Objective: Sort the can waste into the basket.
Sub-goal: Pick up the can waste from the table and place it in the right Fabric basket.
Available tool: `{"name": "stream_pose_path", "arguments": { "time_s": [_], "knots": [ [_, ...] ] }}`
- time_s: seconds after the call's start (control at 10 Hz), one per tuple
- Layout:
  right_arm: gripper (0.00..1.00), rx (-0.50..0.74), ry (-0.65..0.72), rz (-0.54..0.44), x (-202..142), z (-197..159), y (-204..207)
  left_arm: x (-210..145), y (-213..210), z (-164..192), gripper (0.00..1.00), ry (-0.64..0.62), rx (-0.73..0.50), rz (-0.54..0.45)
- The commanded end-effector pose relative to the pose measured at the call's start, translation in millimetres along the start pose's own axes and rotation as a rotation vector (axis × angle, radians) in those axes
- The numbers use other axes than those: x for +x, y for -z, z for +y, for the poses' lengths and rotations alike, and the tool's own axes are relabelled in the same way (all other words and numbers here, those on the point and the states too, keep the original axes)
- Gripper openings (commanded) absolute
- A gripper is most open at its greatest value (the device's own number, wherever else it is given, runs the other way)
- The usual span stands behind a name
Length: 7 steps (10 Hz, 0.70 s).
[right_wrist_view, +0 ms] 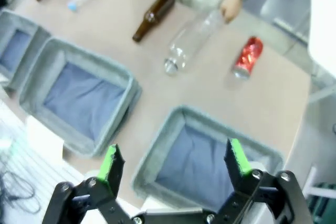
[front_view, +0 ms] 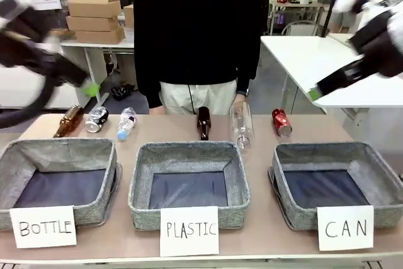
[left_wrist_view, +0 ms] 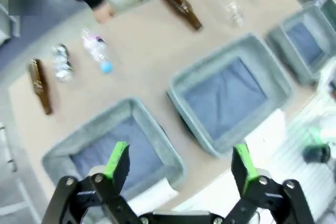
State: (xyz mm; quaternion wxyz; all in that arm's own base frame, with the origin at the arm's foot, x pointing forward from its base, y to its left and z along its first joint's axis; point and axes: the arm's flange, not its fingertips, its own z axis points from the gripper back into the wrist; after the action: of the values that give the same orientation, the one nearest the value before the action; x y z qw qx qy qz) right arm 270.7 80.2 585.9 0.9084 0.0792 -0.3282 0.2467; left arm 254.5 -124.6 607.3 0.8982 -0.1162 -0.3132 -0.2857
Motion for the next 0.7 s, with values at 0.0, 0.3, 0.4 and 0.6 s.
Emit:
{"name": "stream_pose_path", "arguments": {
  "time_s": [0.0, 0.3, 0.4, 0.6],
  "knots": [
    [1.0, -0.015, -0.028, -0.018, 17.0, 5.4, 36.2, 19.4, 32.3, 12.6, 1.0, -0.012, 0.069, -0.038],
    [1.0, 0.229, 0.061, -0.053, -3.7, -3.8, -4.9, 1.5, 5.6, 5.4, 1.0, -0.105, -0.125, 0.051],
    [1.0, 0.673, 0.321, -0.073, -5.6, -29.2, -5.4, 3.8, 0.1, 35.6, 1.0, -0.402, -0.447, -0.031],
    [1.0, 1.097, 0.769, -0.024, -13.2, -79.9, 4.6, -9.7, 3.5, 95.7, 1.0, -0.842, -0.817, -0.172]
  ]
}}
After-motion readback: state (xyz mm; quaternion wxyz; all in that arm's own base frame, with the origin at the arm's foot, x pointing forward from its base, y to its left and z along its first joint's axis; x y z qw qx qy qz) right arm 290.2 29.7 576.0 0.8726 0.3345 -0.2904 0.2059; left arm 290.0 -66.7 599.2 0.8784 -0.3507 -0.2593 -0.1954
